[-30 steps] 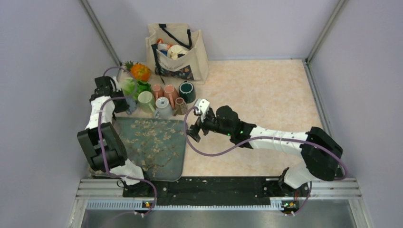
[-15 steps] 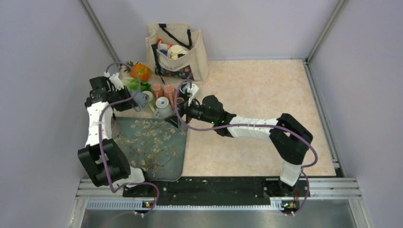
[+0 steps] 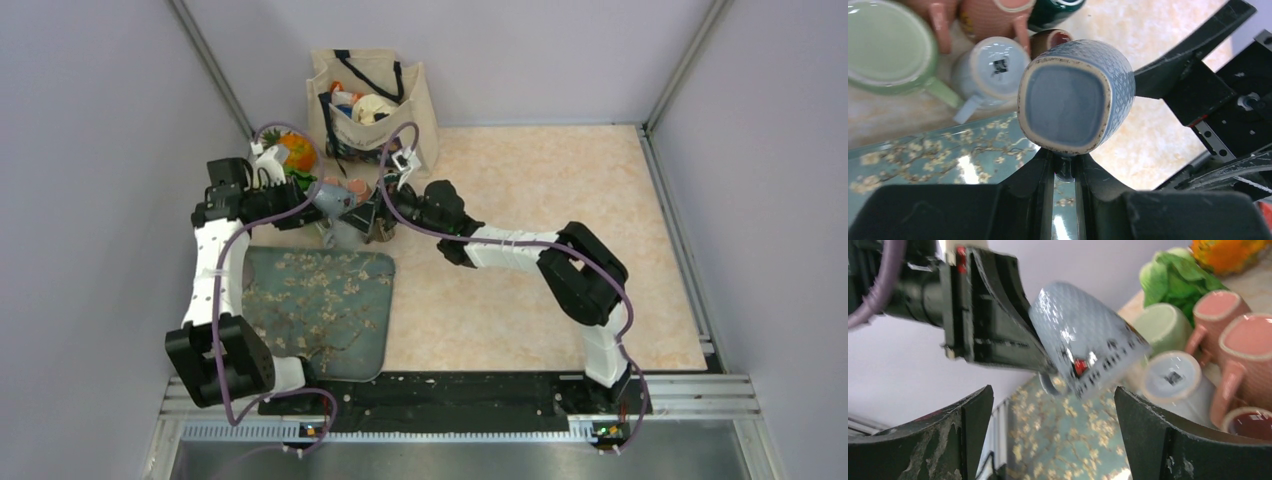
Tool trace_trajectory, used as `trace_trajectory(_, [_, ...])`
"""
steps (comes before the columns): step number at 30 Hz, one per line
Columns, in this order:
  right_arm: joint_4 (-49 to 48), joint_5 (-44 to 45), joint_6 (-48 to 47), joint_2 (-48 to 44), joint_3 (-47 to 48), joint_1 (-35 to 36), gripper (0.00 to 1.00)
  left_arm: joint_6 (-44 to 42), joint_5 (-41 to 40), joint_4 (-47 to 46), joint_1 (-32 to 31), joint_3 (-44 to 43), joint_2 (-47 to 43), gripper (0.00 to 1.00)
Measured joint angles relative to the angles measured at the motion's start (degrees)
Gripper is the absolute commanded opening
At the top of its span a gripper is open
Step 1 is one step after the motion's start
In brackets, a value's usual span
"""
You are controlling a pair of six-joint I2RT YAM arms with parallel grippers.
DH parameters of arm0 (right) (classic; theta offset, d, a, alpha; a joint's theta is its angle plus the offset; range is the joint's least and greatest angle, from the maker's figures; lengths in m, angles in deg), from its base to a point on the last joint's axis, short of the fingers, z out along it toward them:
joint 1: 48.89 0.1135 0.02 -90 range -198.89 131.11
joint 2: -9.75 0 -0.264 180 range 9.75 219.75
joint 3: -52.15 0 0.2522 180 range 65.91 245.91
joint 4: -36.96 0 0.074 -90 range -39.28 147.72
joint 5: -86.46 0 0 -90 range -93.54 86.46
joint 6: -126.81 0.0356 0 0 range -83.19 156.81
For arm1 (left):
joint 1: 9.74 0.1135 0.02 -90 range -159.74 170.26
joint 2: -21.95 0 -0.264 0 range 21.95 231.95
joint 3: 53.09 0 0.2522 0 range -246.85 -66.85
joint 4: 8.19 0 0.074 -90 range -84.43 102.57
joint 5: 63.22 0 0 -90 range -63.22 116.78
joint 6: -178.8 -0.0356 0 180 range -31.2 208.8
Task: Turn the mug right side up
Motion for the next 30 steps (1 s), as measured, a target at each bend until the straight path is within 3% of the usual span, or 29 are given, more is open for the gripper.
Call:
trace_trajectory(8, [-5.2, -4.2, 10.3, 3.5, 5.5, -0.9, 0.68, 5.0, 6.3, -0.2, -1.9, -1.3, -3.1, 0.0])
trace_trajectory(11, [-8.1, -5.6, 13.4, 4.3, 5.5, -1.2, 0.51, 5.9, 7.8, -0.9, -2.9, -1.6, -3.7, 0.0])
trace_trajectory(17, [-12.8, -7.2, 15.5, 4.3, 5.3, -1.8, 0.0, 7.0, 10.3, -2.5, -4.1, 0.0, -3.1, 0.0])
trace_trajectory(19, [-13.2, -7.0, 13.5, 3.9, 4.9, -1.7, 0.0, 7.6, 10.7, -2.3, -4.2, 0.2, -2.4, 0.0])
trace_trajectory(20, [-12.8, -6.8, 12.3, 3.4, 4.5, -1.7, 0.0, 8.0, 10.9, -1.9, -4.2, 0.5, -2.1, 0.06])
trace_trajectory(23, [-9.4, -5.9, 7.7, 1.7, 3.3, -1.5, 0.0, 6.9, 10.2, -0.9, -4.4, 0.5, -1.4, 0.48])
trace_trajectory(24, [-7.7, -5.6, 5.9, 1.0, 3.1, -1.4, 0.0, 5.8, 9.8, -0.4, -4.6, 0.4, -1.3, 0.56])
trace_trajectory(27, [2.0, -3.1, -3.7, -2.0, 2.6, -1.5, 0.0, 0.8, 5.6, 3.3, -3.1, -1.2, -1.0, 0.69])
trace_trajectory(30, [12.3, -0.6, -14.7, -4.3, 3.0, -1.9, 0.0, -2.2, 2.4, 5.5, 0.7, -2.7, -1.0, 0.72])
